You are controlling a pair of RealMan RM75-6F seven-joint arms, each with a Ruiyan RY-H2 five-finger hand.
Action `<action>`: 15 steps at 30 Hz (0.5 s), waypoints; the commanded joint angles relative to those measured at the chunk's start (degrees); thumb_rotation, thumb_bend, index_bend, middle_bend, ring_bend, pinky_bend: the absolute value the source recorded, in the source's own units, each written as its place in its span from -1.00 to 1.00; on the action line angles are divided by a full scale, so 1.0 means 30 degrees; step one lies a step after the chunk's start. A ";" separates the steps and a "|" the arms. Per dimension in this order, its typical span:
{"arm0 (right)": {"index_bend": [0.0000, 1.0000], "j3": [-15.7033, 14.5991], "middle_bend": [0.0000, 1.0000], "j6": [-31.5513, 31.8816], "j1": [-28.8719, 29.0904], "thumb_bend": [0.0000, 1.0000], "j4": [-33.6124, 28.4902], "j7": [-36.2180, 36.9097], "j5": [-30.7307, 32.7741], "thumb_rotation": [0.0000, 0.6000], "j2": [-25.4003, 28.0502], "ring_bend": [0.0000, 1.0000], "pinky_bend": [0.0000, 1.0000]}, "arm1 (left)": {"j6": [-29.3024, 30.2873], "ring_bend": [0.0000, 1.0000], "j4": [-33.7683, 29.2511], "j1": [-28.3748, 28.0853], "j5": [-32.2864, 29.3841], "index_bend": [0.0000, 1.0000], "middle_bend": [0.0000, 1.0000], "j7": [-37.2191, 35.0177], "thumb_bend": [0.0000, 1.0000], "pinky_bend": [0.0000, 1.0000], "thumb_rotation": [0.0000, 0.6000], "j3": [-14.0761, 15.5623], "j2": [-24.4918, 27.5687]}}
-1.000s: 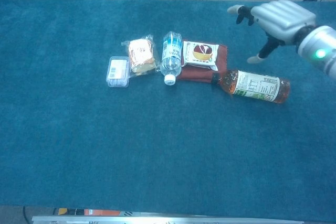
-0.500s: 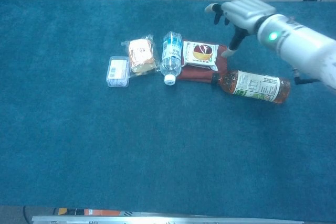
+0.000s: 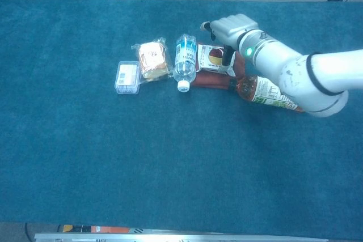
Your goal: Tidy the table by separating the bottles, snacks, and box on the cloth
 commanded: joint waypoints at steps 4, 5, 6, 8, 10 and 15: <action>-0.90 -0.0317 -0.45 0.0115 0.0260 -1.00 0.1091 -0.0117 0.0080 1.00 -0.0905 -0.43 0.18 | -0.0031 -0.87 0.0122 0.0049 -0.0080 -0.78 -0.75 -0.0116 -0.16 -0.92 1.00 0.0001 -0.0001; -0.90 -0.0336 -0.45 0.0096 0.0273 -1.00 0.1271 -0.0092 0.0060 1.00 -0.1028 -0.43 0.18 | -0.0090 -0.87 0.0154 0.0046 -0.0119 -0.78 -0.75 -0.0135 -0.16 -0.92 1.00 0.0008 -0.0006; -0.90 -0.0362 -0.45 0.0081 0.0291 -1.00 0.1392 -0.0116 0.0075 1.00 -0.1110 -0.43 0.18 | -0.0129 -0.87 0.0167 0.0039 -0.0131 -0.78 -0.75 -0.0150 -0.16 -0.92 1.00 0.0014 -0.0006; -0.90 -0.0422 -0.45 0.0031 0.0332 -1.00 0.1647 -0.0189 0.0144 1.00 -0.1306 -0.43 0.18 | -0.0168 -0.87 0.0214 0.0023 -0.0113 -0.78 -0.75 -0.0192 -0.16 -0.93 1.00 0.0020 -0.0032; -0.90 -0.0471 -0.45 0.0007 0.0370 -1.00 0.1948 -0.0261 0.0191 1.00 -0.1521 -0.43 0.18 | -0.0191 -0.87 0.0257 0.0016 -0.0079 -0.78 -0.75 -0.0247 -0.16 -0.92 1.00 0.0036 -0.0052; -0.89 -0.0352 -0.45 -0.0209 0.0420 -1.00 0.2666 -0.0230 0.0473 1.00 -0.1983 -0.42 0.18 | -0.0193 -0.87 0.0352 0.0043 -0.0112 -0.78 -0.75 -0.0368 -0.16 -0.93 1.00 0.0024 -0.0065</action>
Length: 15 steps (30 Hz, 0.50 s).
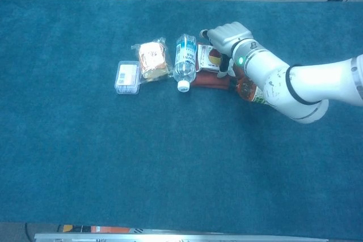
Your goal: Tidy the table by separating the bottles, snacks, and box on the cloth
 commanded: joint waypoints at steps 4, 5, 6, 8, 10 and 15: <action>-0.78 0.0203 -0.43 -0.0266 0.0122 -0.83 0.0766 -0.0007 0.0310 1.00 -0.0517 -0.36 0.23 | -0.0054 -0.87 0.0059 0.0014 -0.0028 -0.78 -0.75 -0.0060 -0.16 -0.93 1.00 0.0013 -0.0013; -0.72 0.0191 -0.41 -0.0230 0.0124 -0.75 0.0897 -0.0032 0.0281 1.00 -0.0612 -0.33 0.26 | -0.0062 -0.87 0.0080 0.0017 -0.0030 -0.78 -0.75 -0.0074 -0.16 -0.93 1.00 0.0017 -0.0021; -0.69 0.0180 -0.41 -0.0241 0.0113 -0.72 0.0980 -0.0040 0.0278 1.00 -0.0667 -0.31 0.28 | -0.0075 -0.87 0.0099 0.0022 -0.0042 -0.78 -0.75 -0.0085 -0.16 -0.93 1.00 0.0020 -0.0025; -0.61 0.0173 -0.39 -0.0310 0.0077 -0.63 0.1121 -0.0016 0.0249 1.00 -0.0746 -0.27 0.33 | -0.0106 -0.87 0.0137 0.0023 -0.0075 -0.78 -0.75 -0.0105 -0.16 -0.92 1.00 0.0015 -0.0030; -0.57 0.0164 -0.37 -0.0356 0.0025 -0.59 0.1131 0.0056 0.0111 1.00 -0.0726 -0.24 0.36 | -0.0113 -0.87 0.0156 0.0028 -0.0084 -0.78 -0.75 -0.0144 -0.16 -0.92 1.00 0.0011 -0.0027; -0.53 0.0398 -0.35 -0.0196 -0.0278 -0.58 0.0558 0.0695 -0.0531 1.00 -0.0182 -0.18 0.43 | -0.0083 -0.87 0.0193 0.0052 -0.0108 -0.78 -0.75 -0.0184 -0.16 -0.93 1.00 -0.0015 0.0002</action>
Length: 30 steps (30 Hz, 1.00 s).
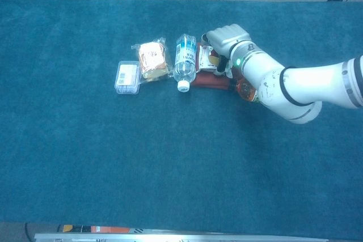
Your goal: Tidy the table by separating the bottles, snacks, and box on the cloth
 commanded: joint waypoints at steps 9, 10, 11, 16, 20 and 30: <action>-0.52 0.0584 -0.35 0.0258 -0.1066 -0.58 -0.3541 0.2239 -0.2066 1.00 0.2474 -0.16 0.45 | 0.0011 -0.87 -0.0106 -0.0010 0.0061 -0.78 -0.75 0.0170 -0.16 -0.93 1.00 0.0005 -0.0011; -0.52 0.0668 -0.35 0.0228 -0.1213 -0.58 -0.4249 0.2617 -0.2433 1.00 0.2915 -0.16 0.45 | 0.0040 -0.87 -0.0141 -0.0006 0.0073 -0.78 -0.75 0.0199 -0.16 -0.93 1.00 -0.0002 0.0010; -0.52 0.0714 -0.34 0.0214 -0.1314 -0.58 -0.4790 0.2870 -0.2727 1.00 0.3255 -0.16 0.45 | 0.0062 -0.87 -0.0176 -0.0001 0.0080 -0.78 -0.75 0.0230 -0.16 -0.93 1.00 -0.0008 0.0029; -0.49 0.0799 -0.33 0.0401 -0.1742 -0.58 -0.7428 0.3951 -0.4599 1.00 0.4754 -0.16 0.45 | 0.0140 -0.87 -0.0383 -0.0004 0.0163 -0.78 -0.75 0.0439 -0.16 -0.92 1.00 -0.0009 0.0105; -0.48 0.0515 -0.32 0.0096 -0.1824 -0.59 -0.9319 0.4534 -0.5997 1.00 0.5391 -0.16 0.45 | 0.0167 -0.87 -0.0595 -0.0013 0.0241 -0.78 -0.75 0.0616 -0.16 -0.93 1.00 0.0016 0.0130; -0.48 -0.1090 -0.31 -0.1028 -0.0909 -0.59 -1.1134 0.3913 -0.7797 1.00 0.4709 -0.16 0.45 | 0.0511 -0.87 -0.0835 0.0217 0.0293 -0.78 -0.75 0.0612 -0.16 -0.92 1.00 0.0070 0.0342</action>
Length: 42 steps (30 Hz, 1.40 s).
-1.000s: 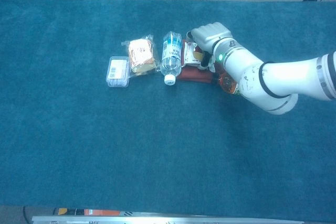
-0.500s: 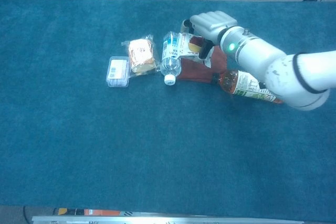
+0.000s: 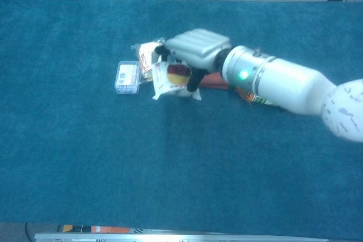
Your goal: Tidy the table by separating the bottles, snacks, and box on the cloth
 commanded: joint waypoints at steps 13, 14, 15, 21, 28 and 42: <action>-0.48 -0.2635 -0.31 -0.0573 0.1136 -0.62 -0.0665 -0.1977 -0.1096 1.00 -0.1547 -0.16 0.45 | -0.0058 -0.87 0.0200 0.0096 -0.0058 -0.78 -0.76 -0.0266 -0.16 -0.92 1.00 0.0052 -0.0034; -0.48 -0.2797 -0.31 -0.0599 0.1204 -0.62 -0.0640 -0.2143 -0.1048 1.00 -0.1602 -0.16 0.45 | -0.0028 -0.87 0.0205 0.0112 -0.0051 -0.78 -0.76 -0.0283 -0.16 -0.92 1.00 0.0050 -0.0031; -0.48 -0.2960 -0.31 -0.0631 0.1280 -0.62 -0.0627 -0.2321 -0.0991 1.00 -0.1641 -0.17 0.45 | 0.0000 -0.87 0.0214 0.0131 -0.0058 -0.78 -0.76 -0.0304 -0.16 -0.92 1.00 0.0045 -0.0026; -0.50 -0.3792 -0.32 -0.0683 0.1606 -0.65 -0.0985 -0.3061 -0.0929 1.00 -0.1622 -0.21 0.44 | -0.0083 -0.87 0.0321 0.0165 -0.0163 -0.78 -0.76 -0.0394 -0.16 -0.92 1.00 0.0051 -0.0067; -0.77 -0.4141 -0.47 -0.0545 0.1716 -0.79 -0.1647 -0.3012 -0.1102 1.00 -0.1166 -0.37 0.19 | -0.0211 -0.87 0.0336 0.0102 -0.0165 -0.78 -0.76 -0.0384 -0.16 -0.93 1.00 0.0043 -0.0157; -0.89 -0.3977 -0.55 0.0436 0.1211 -0.91 -0.2254 -0.1928 -0.2276 1.00 -0.0319 -0.47 0.09 | -0.0145 -0.87 0.0285 0.0129 -0.0198 -0.78 -0.76 -0.0319 -0.16 -0.92 1.00 -0.0012 -0.0153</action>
